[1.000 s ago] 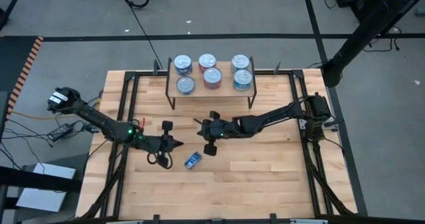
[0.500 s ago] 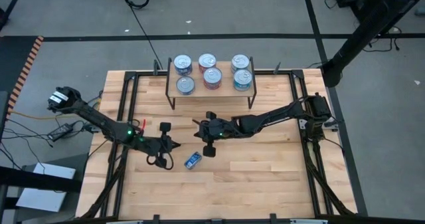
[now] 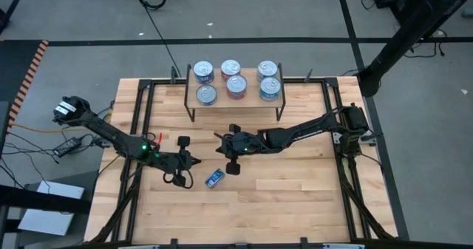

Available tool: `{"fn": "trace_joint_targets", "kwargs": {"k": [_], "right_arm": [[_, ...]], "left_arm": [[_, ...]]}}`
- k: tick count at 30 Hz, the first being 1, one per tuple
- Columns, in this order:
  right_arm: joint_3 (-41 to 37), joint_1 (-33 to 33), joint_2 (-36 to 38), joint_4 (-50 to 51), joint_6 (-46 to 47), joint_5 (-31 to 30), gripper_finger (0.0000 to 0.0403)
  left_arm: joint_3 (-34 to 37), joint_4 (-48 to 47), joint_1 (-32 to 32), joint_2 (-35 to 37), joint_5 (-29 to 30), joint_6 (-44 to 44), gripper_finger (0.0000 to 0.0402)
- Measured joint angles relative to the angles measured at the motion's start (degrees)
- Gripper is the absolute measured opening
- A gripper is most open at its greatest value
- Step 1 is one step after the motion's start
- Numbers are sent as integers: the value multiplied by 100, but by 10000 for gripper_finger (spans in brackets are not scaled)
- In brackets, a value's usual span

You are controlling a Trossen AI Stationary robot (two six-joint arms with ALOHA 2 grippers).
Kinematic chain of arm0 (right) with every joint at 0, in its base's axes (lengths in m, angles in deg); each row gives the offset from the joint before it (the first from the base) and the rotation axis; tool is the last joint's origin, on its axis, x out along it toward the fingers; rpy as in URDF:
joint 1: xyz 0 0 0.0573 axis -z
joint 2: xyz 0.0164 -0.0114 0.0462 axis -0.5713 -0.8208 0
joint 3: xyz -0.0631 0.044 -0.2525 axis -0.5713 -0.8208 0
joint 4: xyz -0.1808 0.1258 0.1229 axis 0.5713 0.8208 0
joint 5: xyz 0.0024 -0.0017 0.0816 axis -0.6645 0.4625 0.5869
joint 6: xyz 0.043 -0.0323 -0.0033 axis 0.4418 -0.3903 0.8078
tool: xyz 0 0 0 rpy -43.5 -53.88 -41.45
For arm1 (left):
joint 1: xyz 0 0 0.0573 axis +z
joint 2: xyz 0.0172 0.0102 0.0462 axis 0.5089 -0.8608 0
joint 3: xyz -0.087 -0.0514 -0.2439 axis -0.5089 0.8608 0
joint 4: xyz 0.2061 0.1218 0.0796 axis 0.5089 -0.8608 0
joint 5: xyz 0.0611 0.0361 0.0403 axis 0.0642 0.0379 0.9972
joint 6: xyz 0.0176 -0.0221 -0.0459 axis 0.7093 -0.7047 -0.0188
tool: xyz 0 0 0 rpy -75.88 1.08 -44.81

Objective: Stack canned seafood by type on shelf
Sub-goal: Stack the blue tuna can on top of the blue tuna can on the shelf

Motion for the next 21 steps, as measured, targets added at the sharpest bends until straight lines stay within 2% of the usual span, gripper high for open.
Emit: {"fn": "trace_joint_targets", "kwargs": {"k": [21], "right_arm": [[0,0,0,-2,-39,-2,24]], "left_arm": [[0,-76,0,0,0,-39,5]]}}
